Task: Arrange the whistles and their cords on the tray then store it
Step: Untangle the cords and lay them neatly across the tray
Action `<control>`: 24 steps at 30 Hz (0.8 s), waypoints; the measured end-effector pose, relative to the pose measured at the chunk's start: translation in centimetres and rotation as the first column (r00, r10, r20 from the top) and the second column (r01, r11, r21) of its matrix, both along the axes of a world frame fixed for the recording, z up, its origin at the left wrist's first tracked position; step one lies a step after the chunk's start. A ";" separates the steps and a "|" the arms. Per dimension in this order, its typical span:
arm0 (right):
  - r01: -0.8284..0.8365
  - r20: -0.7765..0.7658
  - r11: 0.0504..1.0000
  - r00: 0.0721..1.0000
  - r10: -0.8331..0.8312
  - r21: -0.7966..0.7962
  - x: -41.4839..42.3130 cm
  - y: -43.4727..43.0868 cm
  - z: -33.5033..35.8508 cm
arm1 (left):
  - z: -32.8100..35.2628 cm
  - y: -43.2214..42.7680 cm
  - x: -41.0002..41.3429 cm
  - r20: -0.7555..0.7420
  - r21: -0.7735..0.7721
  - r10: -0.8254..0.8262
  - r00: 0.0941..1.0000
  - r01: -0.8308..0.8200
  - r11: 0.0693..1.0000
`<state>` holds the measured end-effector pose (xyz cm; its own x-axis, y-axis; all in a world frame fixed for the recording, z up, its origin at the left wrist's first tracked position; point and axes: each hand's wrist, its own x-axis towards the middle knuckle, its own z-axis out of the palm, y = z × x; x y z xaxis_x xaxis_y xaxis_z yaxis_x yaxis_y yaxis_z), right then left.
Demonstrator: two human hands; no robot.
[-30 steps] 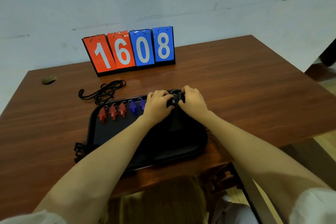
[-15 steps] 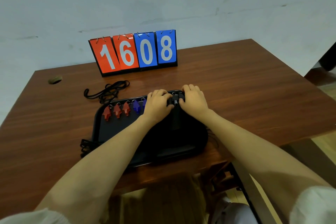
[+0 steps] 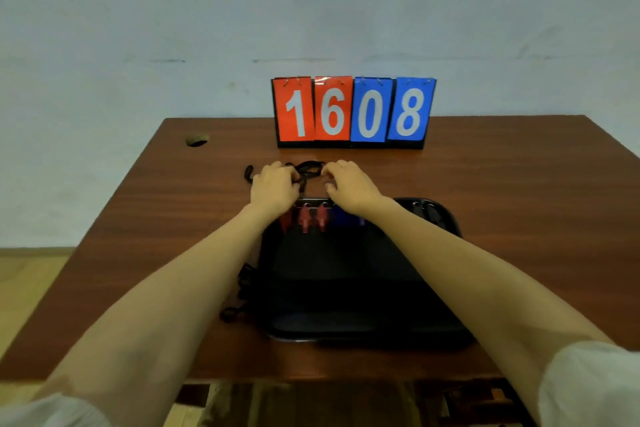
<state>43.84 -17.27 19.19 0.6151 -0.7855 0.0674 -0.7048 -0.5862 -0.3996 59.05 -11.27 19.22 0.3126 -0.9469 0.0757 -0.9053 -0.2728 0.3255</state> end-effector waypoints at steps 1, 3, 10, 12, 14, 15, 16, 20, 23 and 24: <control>-0.006 -0.019 1.000 1.000 0.006 0.009 1.0 -0.7 -0.1 | -0.1 -0.2 1.2 -0.016 0.027 0.024 1.000 -0.023 0.999; -0.020 -0.064 0.999 0.998 0.023 0.046 2.7 -2.1 -0.6 | -0.8 -0.6 3.2 -0.051 0.075 0.048 0.998 -0.044 0.996; -0.068 -0.196 0.981 0.975 0.104 0.182 5.9 -5.0 -2.8 | -3.6 -1.6 6.4 -0.186 0.116 -0.016 0.982 0.038 0.993; -0.053 -0.205 0.988 0.975 0.082 0.145 6.2 -5.3 -3.2 | -3.9 -1.8 6.7 -0.218 0.088 0.020 0.976 -0.001 0.996; -0.028 -0.184 0.993 0.982 0.049 0.116 6.3 -5.4 -3.4 | -3.9 -1.8 6.7 -0.258 0.080 0.052 0.965 -0.033 0.996; -0.012 -0.167 0.994 0.985 0.030 0.111 6.4 -5.4 -3.4 | -3.8 -1.8 6.7 -0.267 0.079 0.065 0.962 -0.045 0.996; 0.005 -0.147 0.994 0.989 0.011 0.110 6.4 -5.3 -3.4 | -3.7 -1.8 6.6 -0.269 0.076 0.074 0.960 -0.055 0.996; 0.003 0.028 0.996 1.000 -0.006 0.091 6.7 -4.2 -2.7 | -3.4 -1.4 6.0 -0.322 -0.030 0.075 0.944 -0.090 0.996; -0.118 0.134 0.984 0.986 0.099 0.136 6.8 -2.8 -1.7 | -2.5 -0.8 5.4 -0.291 -0.165 0.070 0.954 -0.122 0.979; -0.134 0.163 0.980 0.980 0.110 0.148 6.7 -2.5 -1.3 | -2.1 -0.6 5.3 -0.287 -0.199 0.060 0.956 -0.121 0.973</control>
<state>50.53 -19.72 17.89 0.6989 -0.7135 0.0499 -0.5550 -0.5850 -0.5914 64.33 -11.87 17.16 0.4333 -0.8852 0.1694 -0.7454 -0.2463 0.6194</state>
